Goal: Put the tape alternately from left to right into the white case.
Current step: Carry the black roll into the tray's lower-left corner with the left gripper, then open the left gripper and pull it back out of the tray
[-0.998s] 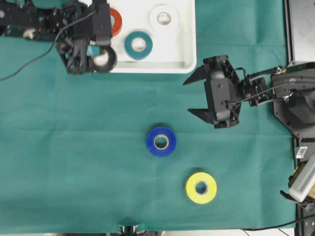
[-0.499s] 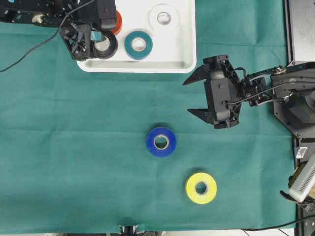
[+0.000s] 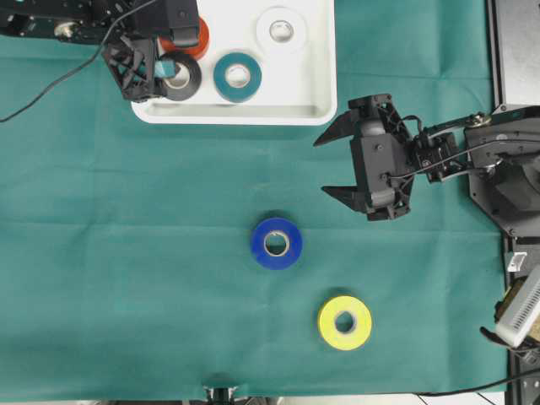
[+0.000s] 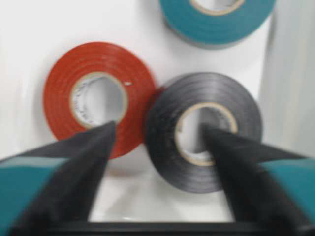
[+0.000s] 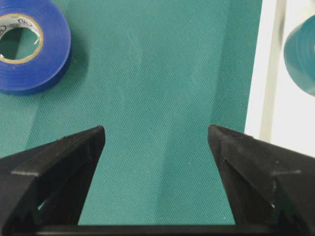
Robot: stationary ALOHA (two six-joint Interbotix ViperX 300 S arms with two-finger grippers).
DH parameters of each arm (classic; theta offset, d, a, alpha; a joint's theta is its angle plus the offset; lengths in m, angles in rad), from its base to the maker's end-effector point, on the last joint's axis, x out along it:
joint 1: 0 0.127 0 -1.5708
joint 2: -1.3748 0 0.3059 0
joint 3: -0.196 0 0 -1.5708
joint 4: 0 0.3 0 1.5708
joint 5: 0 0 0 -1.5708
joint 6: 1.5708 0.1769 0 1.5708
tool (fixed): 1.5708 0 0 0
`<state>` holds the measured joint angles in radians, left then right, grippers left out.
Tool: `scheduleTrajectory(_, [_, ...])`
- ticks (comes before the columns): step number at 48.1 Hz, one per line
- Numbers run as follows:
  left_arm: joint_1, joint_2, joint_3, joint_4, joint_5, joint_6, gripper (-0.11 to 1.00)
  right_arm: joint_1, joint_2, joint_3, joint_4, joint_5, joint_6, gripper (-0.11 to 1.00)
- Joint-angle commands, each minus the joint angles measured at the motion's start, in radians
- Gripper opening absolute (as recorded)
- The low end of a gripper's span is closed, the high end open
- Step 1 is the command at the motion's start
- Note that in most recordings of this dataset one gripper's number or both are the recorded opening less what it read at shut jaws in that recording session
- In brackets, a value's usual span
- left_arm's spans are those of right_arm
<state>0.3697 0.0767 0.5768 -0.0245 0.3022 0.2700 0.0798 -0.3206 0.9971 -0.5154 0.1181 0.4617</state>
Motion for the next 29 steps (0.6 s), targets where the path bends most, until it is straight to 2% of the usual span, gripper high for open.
scheduleTrajectory(1, [0.003,-0.017,-0.012,0.002,-0.006,0.0,0.87,0.002,-0.008,-0.011,0.003,-0.008,0.003,0.82])
scheduleTrajectory(3, [0.003,-0.018,-0.012,0.002,-0.006,0.0,0.94,0.002,-0.008,-0.011,0.003,-0.008,0.003,0.82])
scheduleTrajectory(6, [0.003,-0.02,-0.012,0.002,-0.006,0.002,1.0,0.002,-0.008,-0.012,0.003,-0.008,0.003,0.82])
scheduleTrajectory(22, [-0.008,-0.044,-0.006,0.002,-0.005,0.0,1.0,0.002,-0.008,-0.011,0.002,-0.008,0.003,0.82])
scheduleTrajectory(29, [-0.038,-0.084,0.012,0.002,-0.005,-0.002,1.0,0.002,-0.008,-0.012,0.003,-0.008,0.003,0.82])
